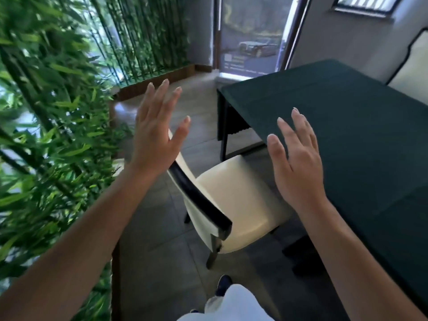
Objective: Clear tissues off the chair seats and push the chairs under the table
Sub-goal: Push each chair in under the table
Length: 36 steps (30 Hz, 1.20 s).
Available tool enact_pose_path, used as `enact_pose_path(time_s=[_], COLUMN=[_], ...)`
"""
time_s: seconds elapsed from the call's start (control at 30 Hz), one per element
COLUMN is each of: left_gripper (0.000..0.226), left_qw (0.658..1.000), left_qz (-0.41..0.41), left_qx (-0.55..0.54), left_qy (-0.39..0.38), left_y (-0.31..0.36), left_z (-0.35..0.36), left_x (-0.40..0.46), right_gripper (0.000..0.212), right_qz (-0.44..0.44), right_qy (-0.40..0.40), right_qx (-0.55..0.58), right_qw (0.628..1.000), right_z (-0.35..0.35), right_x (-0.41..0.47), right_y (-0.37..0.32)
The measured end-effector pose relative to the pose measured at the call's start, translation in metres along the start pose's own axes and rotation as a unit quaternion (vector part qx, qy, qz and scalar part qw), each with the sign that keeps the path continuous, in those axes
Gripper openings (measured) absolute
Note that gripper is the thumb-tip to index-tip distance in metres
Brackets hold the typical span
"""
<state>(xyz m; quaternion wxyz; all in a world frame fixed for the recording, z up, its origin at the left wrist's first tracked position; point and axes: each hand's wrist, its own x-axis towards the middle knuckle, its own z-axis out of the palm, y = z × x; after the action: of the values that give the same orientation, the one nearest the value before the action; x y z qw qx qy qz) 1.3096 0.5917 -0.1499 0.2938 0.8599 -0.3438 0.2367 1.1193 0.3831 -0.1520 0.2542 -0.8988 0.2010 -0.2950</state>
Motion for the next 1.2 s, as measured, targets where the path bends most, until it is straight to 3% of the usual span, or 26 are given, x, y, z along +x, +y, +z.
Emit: enact_pose_path(time_s=[0.3, 0.43, 0.77, 1.0, 1.2], left_gripper=[0.056, 0.052, 0.053, 0.054, 0.055], left_qw=[0.999, 0.991, 0.943, 0.887, 0.876], left_qz=[0.033, 0.108, 0.245, 0.306, 0.314], left_qx=[-0.022, -0.074, -0.177, -0.265, -0.27], left_qy=[-0.023, -0.041, -0.139, -0.221, -0.246], left_y=[-0.007, 0.01, -0.01, -0.033, -0.059], left_z=[0.022, 0.047, 0.106, 0.121, 0.116], left_x=[0.036, 0.057, 0.092, 0.071, 0.057], right_gripper=[0.068, 0.067, 0.062, 0.064, 0.062], right_qz=[0.034, 0.069, 0.222, 0.305, 0.302], right_qy=[0.012, 0.032, 0.165, 0.169, 0.155], right_qx=[-0.016, -0.035, -0.098, -0.126, -0.134], right_qw=[0.999, 0.996, 0.956, 0.929, 0.931], right_z=[0.016, 0.017, 0.042, 0.081, 0.09], right_x=[0.042, 0.04, -0.013, -0.054, -0.062], right_y=[0.024, 0.026, 0.0, -0.059, -0.079])
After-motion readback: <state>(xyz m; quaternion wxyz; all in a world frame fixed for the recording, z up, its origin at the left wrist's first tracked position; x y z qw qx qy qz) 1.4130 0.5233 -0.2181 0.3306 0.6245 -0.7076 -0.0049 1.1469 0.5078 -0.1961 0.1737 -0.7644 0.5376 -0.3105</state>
